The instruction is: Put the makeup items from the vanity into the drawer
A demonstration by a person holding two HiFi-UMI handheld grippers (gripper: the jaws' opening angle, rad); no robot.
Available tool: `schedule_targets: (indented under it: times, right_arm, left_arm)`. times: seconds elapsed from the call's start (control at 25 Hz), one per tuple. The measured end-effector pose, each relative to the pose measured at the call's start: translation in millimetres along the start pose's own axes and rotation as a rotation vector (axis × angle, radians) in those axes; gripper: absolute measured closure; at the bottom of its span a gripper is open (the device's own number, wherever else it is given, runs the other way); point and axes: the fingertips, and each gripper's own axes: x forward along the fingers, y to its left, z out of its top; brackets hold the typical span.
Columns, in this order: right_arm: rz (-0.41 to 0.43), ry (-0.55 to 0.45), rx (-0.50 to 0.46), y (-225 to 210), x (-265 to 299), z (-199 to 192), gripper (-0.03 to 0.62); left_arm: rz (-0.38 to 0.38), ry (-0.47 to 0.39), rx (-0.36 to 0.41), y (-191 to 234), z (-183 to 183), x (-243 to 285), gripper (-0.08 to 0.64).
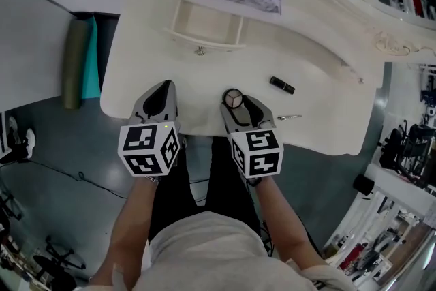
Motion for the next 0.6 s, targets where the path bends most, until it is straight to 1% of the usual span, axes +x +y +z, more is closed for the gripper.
schedule_targets:
  times: [0.28,0.6]
  right_arm:
    - [-0.003,-0.043,0.000,-1,-9,19,0.370]
    - [0.006,-0.140,-0.016,-2,-36,73,0.370]
  left_arm:
    - [0.006,-0.030,-0.001,3,15,-5,0.555]
    - [0.011,-0.095,0.015,-7,57,-24,0.555]
